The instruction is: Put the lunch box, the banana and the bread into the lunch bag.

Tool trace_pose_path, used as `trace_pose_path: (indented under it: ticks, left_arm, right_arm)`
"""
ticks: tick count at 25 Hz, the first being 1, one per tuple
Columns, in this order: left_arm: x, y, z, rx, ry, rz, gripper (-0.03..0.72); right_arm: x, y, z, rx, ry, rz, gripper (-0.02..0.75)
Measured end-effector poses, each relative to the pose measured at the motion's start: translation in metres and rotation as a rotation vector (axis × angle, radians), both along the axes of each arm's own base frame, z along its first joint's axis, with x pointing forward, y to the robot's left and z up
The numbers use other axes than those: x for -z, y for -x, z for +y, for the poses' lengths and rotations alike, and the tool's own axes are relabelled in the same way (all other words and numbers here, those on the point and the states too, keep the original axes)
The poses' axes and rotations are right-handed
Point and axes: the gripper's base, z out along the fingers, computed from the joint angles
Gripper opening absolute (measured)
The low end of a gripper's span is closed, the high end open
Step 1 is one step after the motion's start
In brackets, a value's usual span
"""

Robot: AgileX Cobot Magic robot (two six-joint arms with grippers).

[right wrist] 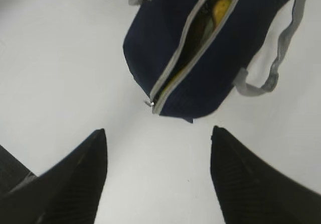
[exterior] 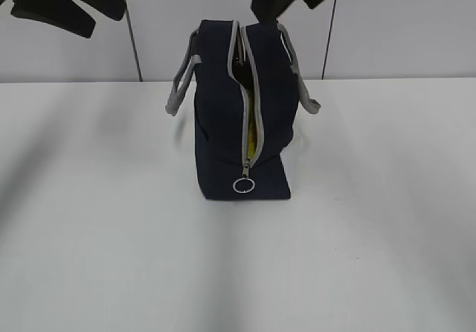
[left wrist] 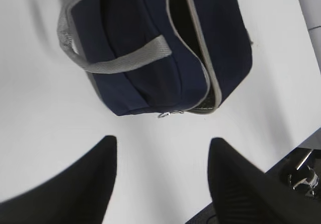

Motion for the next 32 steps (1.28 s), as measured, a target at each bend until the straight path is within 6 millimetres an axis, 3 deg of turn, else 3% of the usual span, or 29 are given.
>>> trace_pose_path:
  ticks: [5, 13, 24, 32]
  left_arm:
    - [-0.012, 0.018, -0.02, 0.06, 0.003, -0.027, 0.398]
    - [-0.013, 0.029, -0.043, 0.13, -0.002, -0.028, 0.392]
    - [-0.011, 0.029, -0.039, 0.121, -0.088, -0.05, 0.392]
    - [-0.01, 0.028, -0.037, 0.119, -0.107, -0.054, 0.387]
  right_arm:
    - [0.024, 0.023, -0.014, -0.034, 0.023, 0.006, 0.478]
    - [0.071, 0.061, -0.036, -0.059, -0.073, -0.192, 0.478]
    - [0.137, 0.08, -0.05, 0.029, -0.298, -0.481, 0.478]
    - [0.16, 0.087, -0.059, 0.069, -0.362, -0.627, 0.477]
